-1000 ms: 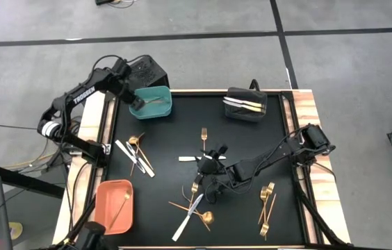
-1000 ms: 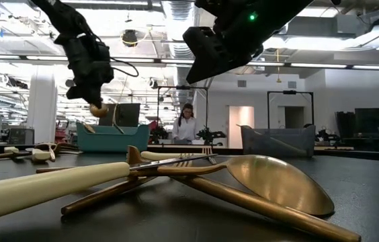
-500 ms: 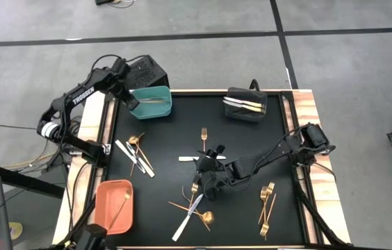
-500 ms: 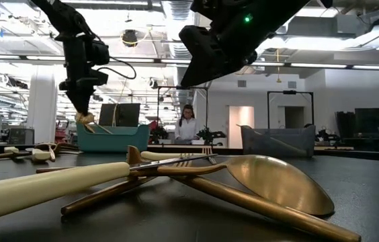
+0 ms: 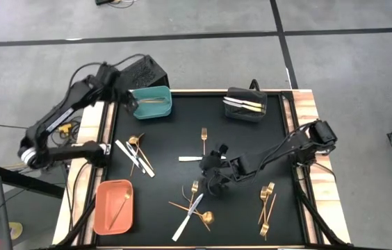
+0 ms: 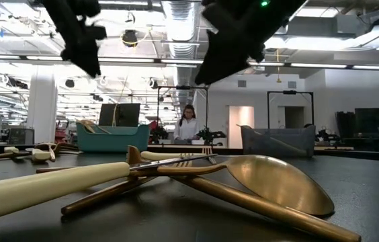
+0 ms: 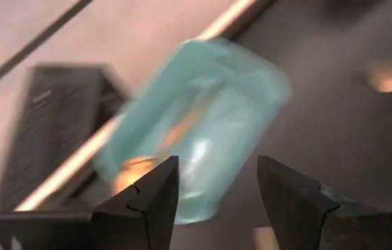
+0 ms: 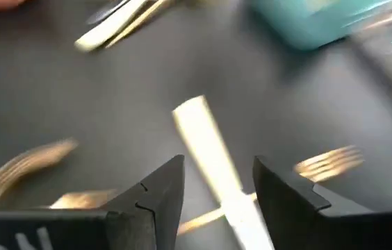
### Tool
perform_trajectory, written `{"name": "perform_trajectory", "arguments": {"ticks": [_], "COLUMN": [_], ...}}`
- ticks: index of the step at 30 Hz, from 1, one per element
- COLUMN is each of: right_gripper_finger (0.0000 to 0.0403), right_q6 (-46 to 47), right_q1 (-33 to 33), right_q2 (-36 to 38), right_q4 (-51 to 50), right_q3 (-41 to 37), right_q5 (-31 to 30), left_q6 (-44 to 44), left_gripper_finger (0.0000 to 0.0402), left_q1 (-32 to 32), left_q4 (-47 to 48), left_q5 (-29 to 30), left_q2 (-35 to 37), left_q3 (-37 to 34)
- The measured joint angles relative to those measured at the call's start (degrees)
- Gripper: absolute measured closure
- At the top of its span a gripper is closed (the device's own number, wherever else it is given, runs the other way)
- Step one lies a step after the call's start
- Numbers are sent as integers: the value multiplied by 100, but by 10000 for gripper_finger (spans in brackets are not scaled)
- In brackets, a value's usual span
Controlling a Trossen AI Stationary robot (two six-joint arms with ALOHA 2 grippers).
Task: Sort silverware by color (type)
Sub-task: Put the gold fork into the orange bin
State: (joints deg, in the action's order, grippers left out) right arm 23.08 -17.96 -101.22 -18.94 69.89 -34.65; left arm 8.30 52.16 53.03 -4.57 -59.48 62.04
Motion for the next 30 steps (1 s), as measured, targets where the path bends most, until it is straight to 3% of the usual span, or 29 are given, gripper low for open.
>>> {"name": "perform_trajectory", "arguments": {"ticks": [2,4,10,14,18,24,30], "right_gripper_finger": [210,215,230,241,254,269,271], "right_q6": [-69,-143,-44,132,202,204,578], "right_q1": [64,108,166,58,-131,-362,-661], "right_q2": [-28,-122,-412,-255,45,132,160], "right_q4": [84,93,-216,-830,-1313,-1725,-3017], "right_q3": [2,2,-5,-3,2,2,2], "right_q5": [817,1184,1256,1248,1615,2620,3024], "left_q6": [-275,-687,-2231,-2922,-3141,-2922,-3085], "left_gripper_finger": [223,223,223,223,223,223,223], "left_q1": [-426,-956,-2686,-3686,-4539,-5723,-6254], "left_q4": [-258,-584,-2119,-3260,-4434,-5608,-6446], "left_q5": [-400,-556,-182,355,637,1514,1889], "left_q2": [394,813,1953,2266,2086,1102,103], "left_q3": [-333,-790,-2449,-3247,-3674,-3717,-3717]}}
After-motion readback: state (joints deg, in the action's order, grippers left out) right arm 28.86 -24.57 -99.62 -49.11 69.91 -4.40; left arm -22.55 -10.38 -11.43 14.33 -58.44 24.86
